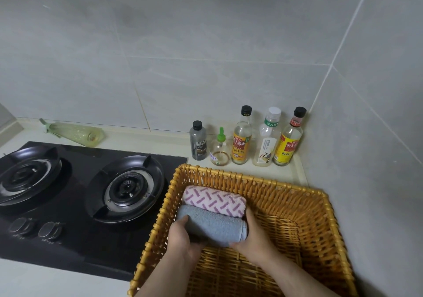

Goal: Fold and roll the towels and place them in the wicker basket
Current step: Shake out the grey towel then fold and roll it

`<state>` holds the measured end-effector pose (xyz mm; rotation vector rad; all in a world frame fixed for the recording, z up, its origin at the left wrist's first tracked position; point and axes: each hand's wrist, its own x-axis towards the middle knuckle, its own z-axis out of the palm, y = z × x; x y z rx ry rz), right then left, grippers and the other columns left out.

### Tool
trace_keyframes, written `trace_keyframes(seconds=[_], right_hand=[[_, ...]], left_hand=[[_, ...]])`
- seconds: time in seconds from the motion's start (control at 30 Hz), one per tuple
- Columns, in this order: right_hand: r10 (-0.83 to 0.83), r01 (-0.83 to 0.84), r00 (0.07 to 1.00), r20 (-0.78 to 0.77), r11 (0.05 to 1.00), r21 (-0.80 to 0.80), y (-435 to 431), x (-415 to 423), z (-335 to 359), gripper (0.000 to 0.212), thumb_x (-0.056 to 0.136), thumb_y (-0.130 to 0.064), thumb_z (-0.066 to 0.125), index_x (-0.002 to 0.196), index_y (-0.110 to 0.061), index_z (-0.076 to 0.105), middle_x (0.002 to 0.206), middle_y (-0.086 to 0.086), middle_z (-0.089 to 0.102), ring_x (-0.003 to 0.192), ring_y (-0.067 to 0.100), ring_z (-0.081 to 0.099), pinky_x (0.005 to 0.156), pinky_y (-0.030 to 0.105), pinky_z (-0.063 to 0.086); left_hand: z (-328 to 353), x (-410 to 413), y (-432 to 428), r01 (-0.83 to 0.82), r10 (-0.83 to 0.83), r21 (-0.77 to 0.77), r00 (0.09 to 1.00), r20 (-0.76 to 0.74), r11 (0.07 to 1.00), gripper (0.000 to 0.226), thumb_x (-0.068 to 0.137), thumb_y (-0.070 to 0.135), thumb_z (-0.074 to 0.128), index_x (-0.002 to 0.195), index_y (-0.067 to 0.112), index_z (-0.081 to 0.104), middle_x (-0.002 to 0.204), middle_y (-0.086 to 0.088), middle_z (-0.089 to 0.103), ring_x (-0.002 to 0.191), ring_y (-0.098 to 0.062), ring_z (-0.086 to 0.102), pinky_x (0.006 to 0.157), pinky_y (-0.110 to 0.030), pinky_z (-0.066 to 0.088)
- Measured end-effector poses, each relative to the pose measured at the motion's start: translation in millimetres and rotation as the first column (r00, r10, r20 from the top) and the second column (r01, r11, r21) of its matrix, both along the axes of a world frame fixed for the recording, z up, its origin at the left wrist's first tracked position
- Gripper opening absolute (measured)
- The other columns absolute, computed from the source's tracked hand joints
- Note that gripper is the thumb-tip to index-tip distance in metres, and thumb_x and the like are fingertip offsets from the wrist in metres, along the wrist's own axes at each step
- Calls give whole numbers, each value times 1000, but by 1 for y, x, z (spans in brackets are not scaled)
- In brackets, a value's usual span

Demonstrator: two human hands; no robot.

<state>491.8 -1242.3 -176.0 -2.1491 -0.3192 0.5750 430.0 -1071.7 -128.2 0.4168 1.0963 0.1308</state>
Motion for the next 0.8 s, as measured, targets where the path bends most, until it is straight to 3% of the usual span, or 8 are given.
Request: trace_keyframes(seconds=[0.07,0.13,0.23,0.33,0.5,0.63,0.8], right_hand=[[23,-24,1000,-14,999,-28,-5,-1,6,121,64,-27,89,151,-44,6,137,-19,37,130,6,33,107,32,38],[49,-45,998,46,997,-68,-8,-2,9,128,61,-40,88,151,-44,-4,152,-12,28,138,10,30,111,33,35],[156,-105,966,205,965,-239,-10,-12,14,129,65,-56,80,149,-44,-17,161,-11,-11,148,17,14,117,34,22],[269,-165,915,299,929,-330,-6,-19,16,117,74,-56,73,149,-46,-15,154,-15,-33,150,18,10,117,31,30],[229,-114,915,332,936,-332,3,-15,14,94,84,-43,70,151,-43,4,153,-12,-35,148,22,19,113,31,38],[199,-86,924,327,940,-329,5,-10,11,94,84,-35,72,150,-44,5,155,-12,-29,145,23,27,111,30,40],[192,-94,937,291,942,-322,5,-9,9,98,82,-35,74,149,-44,2,157,-9,-21,147,24,23,112,32,39]], left_hand=[[3,-2,-2,9,-9,-3,1000,4,1000,51,95,19,54,142,22,36,124,-20,51,94,-42,55,71,-65,49],[5,-4,-3,17,-17,-22,1000,6,1000,52,94,22,54,143,22,35,126,-21,50,101,-43,54,78,-68,47],[6,-4,-4,51,-51,-39,999,-9,998,54,94,28,54,144,19,35,126,-23,48,119,-47,48,90,-71,41],[9,-3,-8,63,-63,-35,998,-1,997,55,93,30,56,143,19,36,127,-22,47,125,-46,44,95,-70,39],[6,-1,-6,-4,1,-52,998,-60,999,61,91,26,61,145,25,31,142,-21,39,132,-47,36,98,-71,39],[2,-1,-4,-9,5,-60,998,-69,998,59,92,24,59,145,24,32,142,-21,38,132,-47,36,94,-68,43],[-2,-2,-2,6,-9,-44,998,-68,999,57,93,23,58,144,23,33,142,-20,37,132,-46,36,91,-67,46]])
